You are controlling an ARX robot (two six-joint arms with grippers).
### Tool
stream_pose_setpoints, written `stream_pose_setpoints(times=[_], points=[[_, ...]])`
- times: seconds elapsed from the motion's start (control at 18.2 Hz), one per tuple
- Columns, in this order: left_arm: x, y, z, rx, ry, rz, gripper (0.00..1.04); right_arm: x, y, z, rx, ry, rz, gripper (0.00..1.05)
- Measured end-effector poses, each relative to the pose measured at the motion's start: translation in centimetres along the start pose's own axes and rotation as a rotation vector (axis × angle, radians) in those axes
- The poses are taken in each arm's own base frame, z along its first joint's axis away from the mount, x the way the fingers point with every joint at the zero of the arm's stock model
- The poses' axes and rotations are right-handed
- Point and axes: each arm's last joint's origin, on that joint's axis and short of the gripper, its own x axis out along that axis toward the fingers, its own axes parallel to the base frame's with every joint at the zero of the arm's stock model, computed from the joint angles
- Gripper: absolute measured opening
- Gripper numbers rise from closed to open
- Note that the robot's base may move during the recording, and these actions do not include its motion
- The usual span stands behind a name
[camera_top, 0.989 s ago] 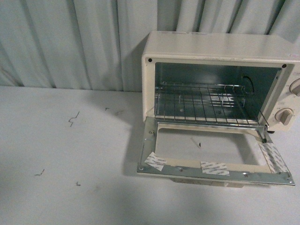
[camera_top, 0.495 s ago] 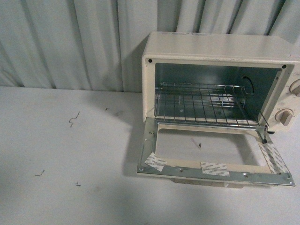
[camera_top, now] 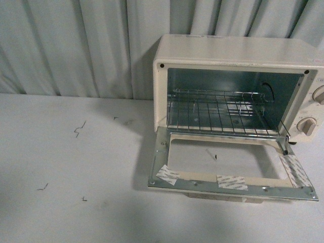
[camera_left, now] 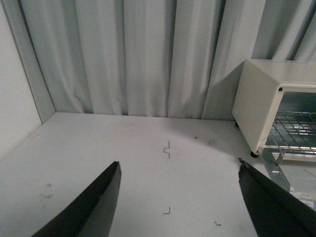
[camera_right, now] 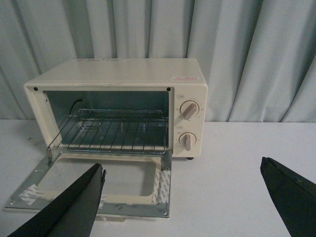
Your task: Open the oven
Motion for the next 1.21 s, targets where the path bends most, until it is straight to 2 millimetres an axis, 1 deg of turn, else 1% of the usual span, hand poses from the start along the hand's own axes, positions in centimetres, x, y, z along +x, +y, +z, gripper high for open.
stream_pose_setpoints(times=[0.05,0.11,0.16,0.22,1.21], points=[[0.00,0.00,0.00,0.000,0.000,0.000,0.88,0.00,0.00,0.00,0.000,0.000,0.000,0.98],[0.00,0.00,0.00,0.000,0.000,0.000,0.95,0.00,0.00,0.00,0.000,0.000,0.000,0.98],[0.00,0.00,0.00,0.000,0.000,0.000,0.99,0.00,0.00,0.00,0.000,0.000,0.000,0.98],[0.00,0.00,0.00,0.000,0.000,0.000,0.98,0.00,0.00,0.00,0.000,0.000,0.000,0.98],[0.00,0.00,0.00,0.000,0.000,0.000,0.98,0.00,0.00,0.00,0.000,0.000,0.000,0.98]])
